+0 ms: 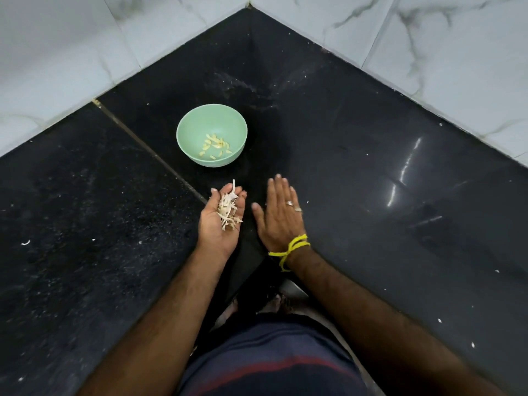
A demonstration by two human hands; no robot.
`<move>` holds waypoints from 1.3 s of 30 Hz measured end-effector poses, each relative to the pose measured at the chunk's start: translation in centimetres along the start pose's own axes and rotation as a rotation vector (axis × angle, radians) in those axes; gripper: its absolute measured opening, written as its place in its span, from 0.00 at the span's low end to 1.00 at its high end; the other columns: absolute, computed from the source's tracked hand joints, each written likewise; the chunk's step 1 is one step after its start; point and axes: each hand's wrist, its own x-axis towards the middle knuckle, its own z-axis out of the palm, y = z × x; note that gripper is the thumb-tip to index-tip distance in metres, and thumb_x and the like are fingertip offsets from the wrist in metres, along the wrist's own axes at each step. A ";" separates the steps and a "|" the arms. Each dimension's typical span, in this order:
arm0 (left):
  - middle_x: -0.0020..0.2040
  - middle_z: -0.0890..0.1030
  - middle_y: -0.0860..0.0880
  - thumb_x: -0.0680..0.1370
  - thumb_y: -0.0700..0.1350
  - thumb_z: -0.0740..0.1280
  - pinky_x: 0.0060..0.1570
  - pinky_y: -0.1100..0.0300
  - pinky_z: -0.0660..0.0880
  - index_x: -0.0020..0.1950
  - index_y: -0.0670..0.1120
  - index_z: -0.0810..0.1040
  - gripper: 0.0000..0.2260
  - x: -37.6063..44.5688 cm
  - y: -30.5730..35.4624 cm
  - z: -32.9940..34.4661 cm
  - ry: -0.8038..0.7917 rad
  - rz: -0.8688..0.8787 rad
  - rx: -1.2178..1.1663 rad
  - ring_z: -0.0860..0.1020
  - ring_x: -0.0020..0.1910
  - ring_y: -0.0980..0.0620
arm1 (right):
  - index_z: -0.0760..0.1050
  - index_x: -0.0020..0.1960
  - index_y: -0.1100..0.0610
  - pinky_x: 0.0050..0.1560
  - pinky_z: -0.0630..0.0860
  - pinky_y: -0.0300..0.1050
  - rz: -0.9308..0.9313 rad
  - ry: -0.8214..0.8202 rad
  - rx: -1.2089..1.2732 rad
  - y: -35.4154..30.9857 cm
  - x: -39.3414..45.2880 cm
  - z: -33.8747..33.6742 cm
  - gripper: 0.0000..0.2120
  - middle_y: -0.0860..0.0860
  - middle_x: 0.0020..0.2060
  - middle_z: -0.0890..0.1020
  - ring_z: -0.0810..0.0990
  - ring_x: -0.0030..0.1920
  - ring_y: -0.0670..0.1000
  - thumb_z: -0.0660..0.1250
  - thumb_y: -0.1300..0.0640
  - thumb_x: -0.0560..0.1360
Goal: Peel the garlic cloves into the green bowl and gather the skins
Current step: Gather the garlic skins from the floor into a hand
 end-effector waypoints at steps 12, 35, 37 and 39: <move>0.42 0.86 0.43 0.86 0.46 0.58 0.44 0.61 0.83 0.54 0.41 0.79 0.13 0.9 -1.9 1.1 -0.031 -0.030 -0.004 0.82 0.49 0.48 | 0.74 0.68 0.64 0.64 0.74 0.56 -0.693 -0.032 -0.194 6.1 -4.4 -2.5 0.23 0.63 0.66 0.76 0.75 0.67 0.64 0.53 0.54 0.81; 0.39 0.83 0.43 0.85 0.46 0.57 0.40 0.59 0.81 0.49 0.39 0.78 0.15 2.2 -5.2 4.0 -0.069 -0.144 0.058 0.84 0.38 0.49 | 0.84 0.42 0.52 0.46 0.82 0.43 0.287 -0.154 0.929 0.4 1.3 -11.9 0.12 0.50 0.38 0.86 0.86 0.43 0.49 0.71 0.68 0.74; 0.46 0.82 0.41 0.85 0.47 0.57 0.48 0.57 0.79 0.51 0.38 0.78 0.15 2.6 -5.4 3.6 -0.079 -0.143 0.080 0.82 0.45 0.47 | 0.85 0.41 0.50 0.51 0.83 0.52 0.270 -0.231 0.896 0.0 1.7 -11.6 0.15 0.53 0.40 0.87 0.86 0.46 0.53 0.69 0.69 0.74; 0.50 0.82 0.40 0.85 0.47 0.57 0.54 0.55 0.77 0.53 0.37 0.79 0.16 2.7 -5.3 3.4 -0.082 -0.154 0.090 0.81 0.49 0.46 | 0.85 0.41 0.52 0.50 0.83 0.55 0.208 -0.214 0.790 -0.4 2.0 -11.2 0.16 0.54 0.40 0.87 0.86 0.45 0.53 0.67 0.70 0.74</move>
